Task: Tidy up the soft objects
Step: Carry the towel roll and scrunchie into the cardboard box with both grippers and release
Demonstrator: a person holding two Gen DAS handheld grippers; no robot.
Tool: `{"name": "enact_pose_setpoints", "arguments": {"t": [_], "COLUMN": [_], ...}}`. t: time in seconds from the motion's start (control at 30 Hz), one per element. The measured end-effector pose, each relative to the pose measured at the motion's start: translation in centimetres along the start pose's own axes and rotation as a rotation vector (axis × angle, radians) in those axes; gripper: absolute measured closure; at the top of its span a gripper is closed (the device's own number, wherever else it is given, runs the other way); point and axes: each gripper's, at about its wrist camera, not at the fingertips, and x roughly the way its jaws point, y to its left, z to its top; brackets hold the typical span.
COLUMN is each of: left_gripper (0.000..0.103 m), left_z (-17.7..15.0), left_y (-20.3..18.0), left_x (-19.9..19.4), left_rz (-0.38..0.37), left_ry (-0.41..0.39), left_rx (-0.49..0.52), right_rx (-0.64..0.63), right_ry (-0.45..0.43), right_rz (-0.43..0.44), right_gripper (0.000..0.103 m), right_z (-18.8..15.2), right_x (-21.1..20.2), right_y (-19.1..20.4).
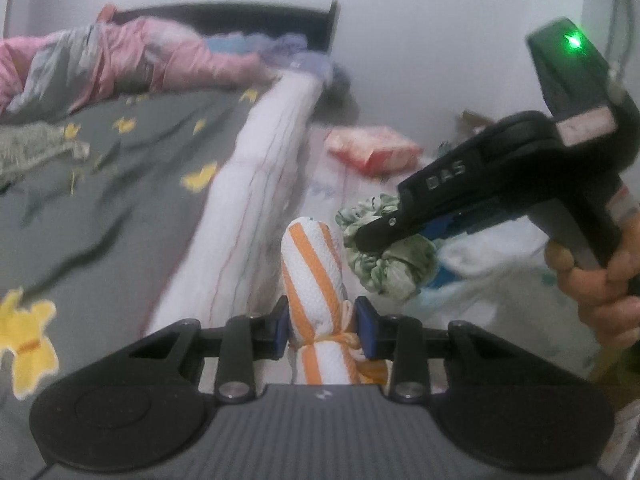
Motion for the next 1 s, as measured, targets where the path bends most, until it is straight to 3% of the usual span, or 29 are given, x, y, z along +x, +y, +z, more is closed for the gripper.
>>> {"name": "enact_pose_setpoints", "arguments": {"t": [0.2,0.43,0.6,0.73,1.0], "left_gripper": [0.068,0.068,0.068,0.068,0.068], "left_z": [2.2,4.3,4.9,4.2,2.1], "left_y": [-3.5,-10.7,-17.4,-22.3,-30.0], "left_x": [-2.9,-3.0,-1.5,0.0,5.2], "left_rz": [-0.106,-0.339,-0.471,-0.535,-0.542], "left_ry": [-0.076,-0.059,-0.004,0.069,0.284], "left_rx": [0.059,0.149,0.213,0.247,0.28], "right_rx": [0.06,0.17,0.262,0.353,0.483], "right_ry": [-0.141,-0.27,-0.343,-0.368,-0.37], "right_rz": [0.066,0.028,-0.07,-0.148,-0.246], "right_gripper": [0.078,0.078,0.077,0.077,0.076], "right_z": [-1.4,-6.1,-10.9,-15.1,-22.1], "right_x": [-8.8,-18.9,-25.3,-29.0,-32.1], "right_y": [-1.1,-6.1,-11.1,-15.5,-22.4]}}
